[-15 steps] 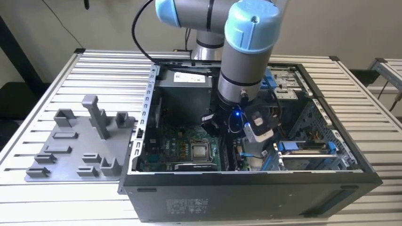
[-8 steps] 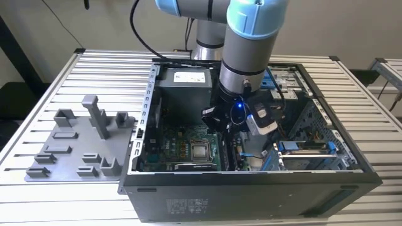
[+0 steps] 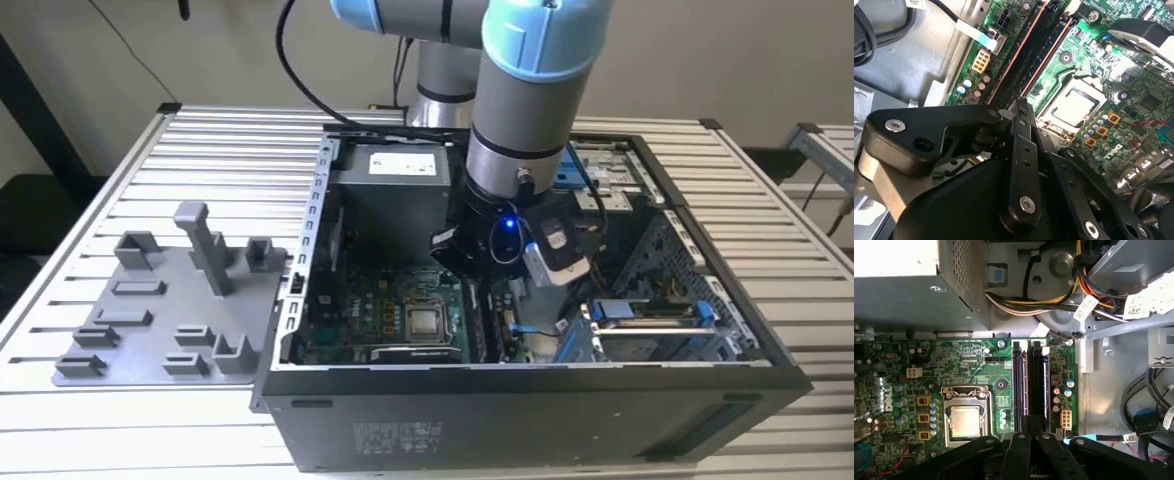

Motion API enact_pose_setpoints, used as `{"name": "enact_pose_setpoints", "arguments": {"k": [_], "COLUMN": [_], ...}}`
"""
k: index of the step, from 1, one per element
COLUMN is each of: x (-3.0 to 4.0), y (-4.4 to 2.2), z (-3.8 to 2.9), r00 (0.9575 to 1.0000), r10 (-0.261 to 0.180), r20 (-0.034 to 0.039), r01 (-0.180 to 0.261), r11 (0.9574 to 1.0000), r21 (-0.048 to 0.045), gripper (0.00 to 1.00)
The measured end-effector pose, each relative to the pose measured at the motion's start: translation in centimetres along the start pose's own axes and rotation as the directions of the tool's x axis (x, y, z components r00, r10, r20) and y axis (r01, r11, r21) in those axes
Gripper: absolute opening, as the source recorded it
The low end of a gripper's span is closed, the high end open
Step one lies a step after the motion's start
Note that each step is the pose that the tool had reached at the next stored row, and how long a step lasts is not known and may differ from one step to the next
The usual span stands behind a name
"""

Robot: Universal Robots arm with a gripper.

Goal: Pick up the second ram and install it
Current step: 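Insert the second ram into the second slot, then press down the second ram until it locks into place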

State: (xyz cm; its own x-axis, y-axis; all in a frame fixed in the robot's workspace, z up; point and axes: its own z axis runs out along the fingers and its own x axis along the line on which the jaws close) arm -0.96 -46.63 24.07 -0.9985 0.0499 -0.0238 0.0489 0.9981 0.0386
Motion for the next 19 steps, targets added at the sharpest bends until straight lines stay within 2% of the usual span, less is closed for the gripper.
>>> {"name": "enact_pose_setpoints", "arguments": {"k": [16, 19], "x": [0.0, 0.0], "y": [0.0, 0.0], "z": [0.0, 0.0], "r00": [1.0, 0.9998], "r10": [0.0, -0.019], "r20": [-0.0001, -0.0008], "r01": [0.0, 0.019], "r11": [1.0, 0.9998], "r21": [-0.0008, -0.0013], "gripper": [0.11, 0.11]}}
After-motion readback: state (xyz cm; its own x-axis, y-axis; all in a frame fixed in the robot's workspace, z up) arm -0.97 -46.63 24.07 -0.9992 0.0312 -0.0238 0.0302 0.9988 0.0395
